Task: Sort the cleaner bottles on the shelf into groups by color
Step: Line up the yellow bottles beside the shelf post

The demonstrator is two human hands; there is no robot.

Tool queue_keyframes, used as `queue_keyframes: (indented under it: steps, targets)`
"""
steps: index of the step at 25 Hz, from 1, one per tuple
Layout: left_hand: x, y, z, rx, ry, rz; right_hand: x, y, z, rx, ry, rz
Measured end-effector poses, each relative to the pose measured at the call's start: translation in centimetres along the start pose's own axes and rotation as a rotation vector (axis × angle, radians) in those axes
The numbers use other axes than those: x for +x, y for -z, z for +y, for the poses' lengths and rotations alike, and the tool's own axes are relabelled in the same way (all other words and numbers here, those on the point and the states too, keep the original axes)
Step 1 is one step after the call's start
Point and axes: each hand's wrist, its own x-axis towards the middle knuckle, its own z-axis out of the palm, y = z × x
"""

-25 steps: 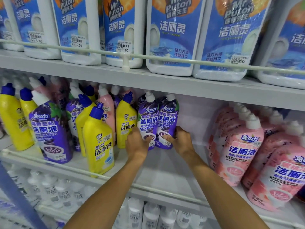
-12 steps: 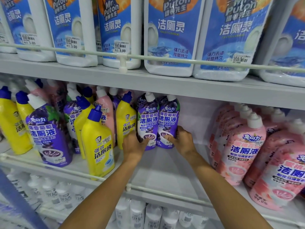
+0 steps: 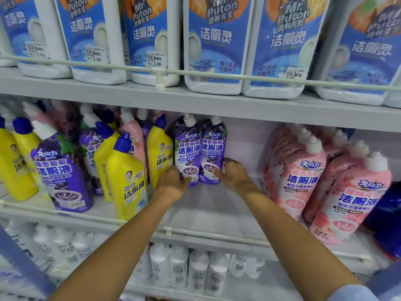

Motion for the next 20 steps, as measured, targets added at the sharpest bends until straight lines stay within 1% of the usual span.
queue_keyframes:
  steps: [2, 4, 7, 9, 12, 15, 20]
  targets:
    - [-1.3, 0.6, -0.5, 0.121, -0.08, -0.054, -1.6, 0.1, -0.1, -0.074, 0.001, -0.039]
    - [-3.2, 1.5, -0.5, 0.291, -0.153, -0.075, -3.4, 0.2, -0.6, -0.17, 0.023, -0.102]
    - [-6.6, 3.3, -0.2, 0.489, -0.267, -0.086, -6.7, 0.5, -2.0, -0.34, 0.134, -0.201]
    - [-8.8, 4.5, -0.3, 0.59, -0.357, -0.068, -9.1, 0.5, -2.9, -0.38, 0.224, -0.191]
    - [-11.9, 6.0, -1.2, 0.631, -0.426, -0.044, -12.1, 0.1, -4.2, -0.343, 0.294, -0.14]
    - [-14.2, 7.9, -2.9, 0.613, -0.415, -0.023, -14.3, 0.3, -5.7, -0.349, 0.35, -0.103]
    - [-16.4, 11.4, -5.0, 0.567, -0.407, 0.105, -15.7, 1.4, -7.9, -0.294, 0.434, -0.053]
